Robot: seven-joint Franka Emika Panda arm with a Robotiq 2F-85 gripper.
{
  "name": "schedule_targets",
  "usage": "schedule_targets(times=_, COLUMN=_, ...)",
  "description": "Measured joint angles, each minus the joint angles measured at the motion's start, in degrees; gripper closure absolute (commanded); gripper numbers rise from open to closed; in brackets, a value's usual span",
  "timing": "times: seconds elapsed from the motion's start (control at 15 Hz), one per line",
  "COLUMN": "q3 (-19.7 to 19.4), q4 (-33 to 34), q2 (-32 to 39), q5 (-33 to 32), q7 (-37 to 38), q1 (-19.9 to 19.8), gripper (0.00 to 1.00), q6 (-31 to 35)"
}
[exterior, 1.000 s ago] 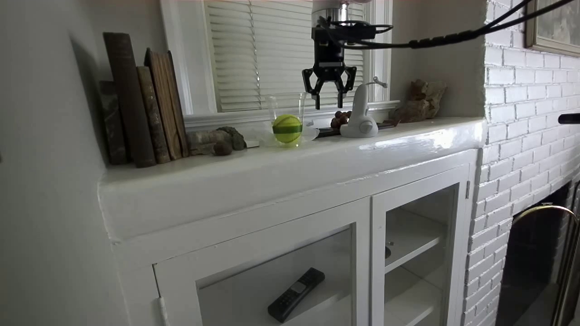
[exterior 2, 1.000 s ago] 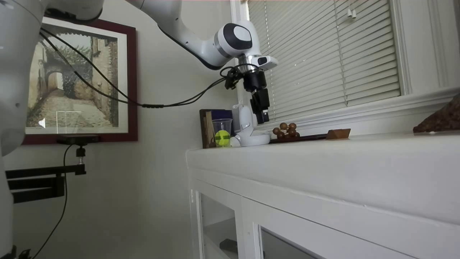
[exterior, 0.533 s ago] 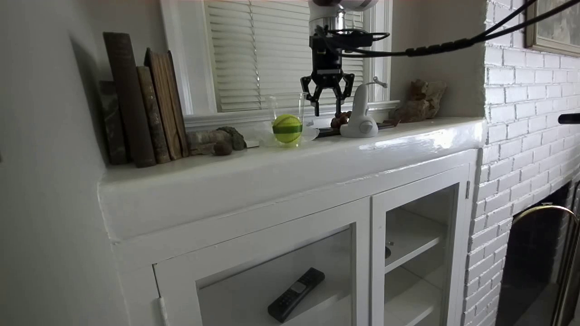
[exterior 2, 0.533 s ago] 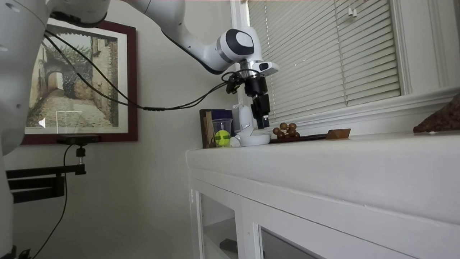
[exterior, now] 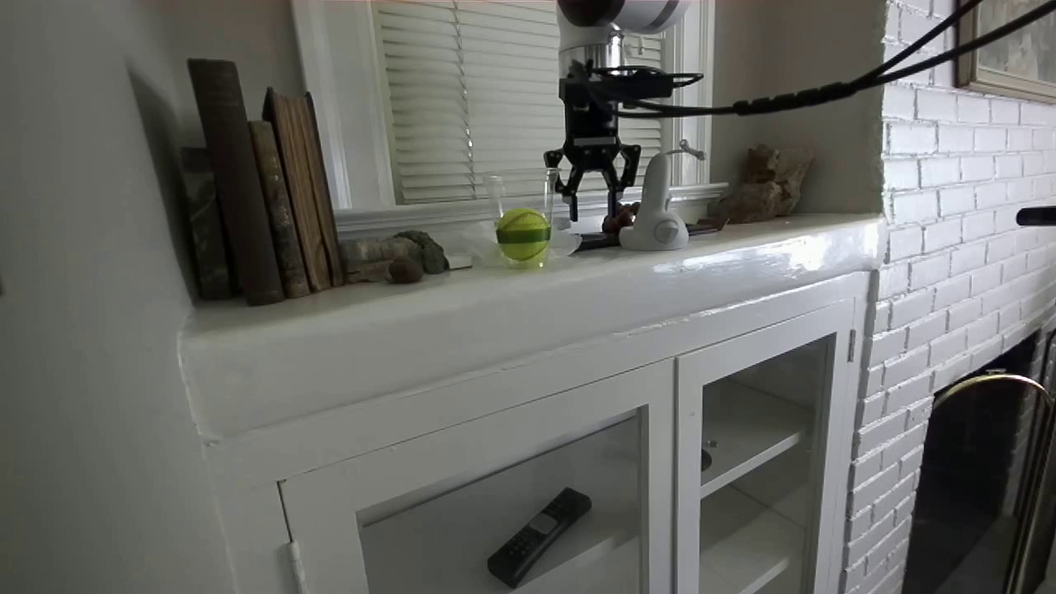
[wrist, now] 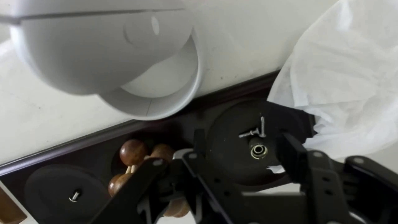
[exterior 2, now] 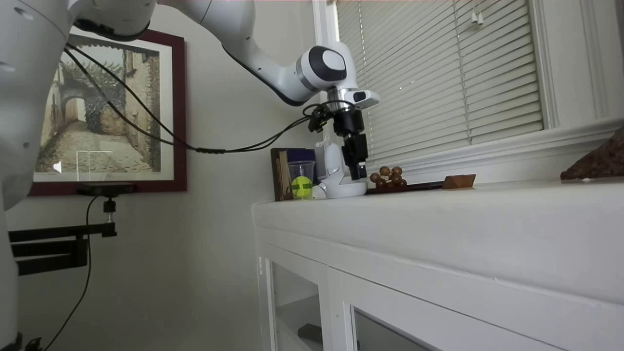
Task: Move the small silver object to the right
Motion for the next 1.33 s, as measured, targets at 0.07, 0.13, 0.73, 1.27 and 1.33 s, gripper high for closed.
schedule_targets(times=0.07, q3=0.0, q4=0.0, q2=0.2, q5=0.0, q7=0.0, q1=0.0, gripper=0.39, q6=0.4)
schedule_targets(times=0.13, q3=0.0, q4=0.0, q2=0.3, q5=0.0, q7=0.0, q1=0.0, gripper=0.41, q6=0.8)
schedule_targets(times=0.73, q3=-0.2, q4=0.1, q2=1.5, q5=0.0, q7=-0.2, q1=0.0, gripper=0.41, q6=4.6)
schedule_targets(times=1.27, q3=-0.2, q4=0.1, q2=2.6, q5=0.0, q7=-0.3, q1=0.1, gripper=0.46, q6=5.7)
schedule_targets(times=1.33, q3=-0.2, q4=0.1, q2=2.7, q5=0.0, q7=-0.3, q1=0.1, gripper=0.47, q6=5.7)
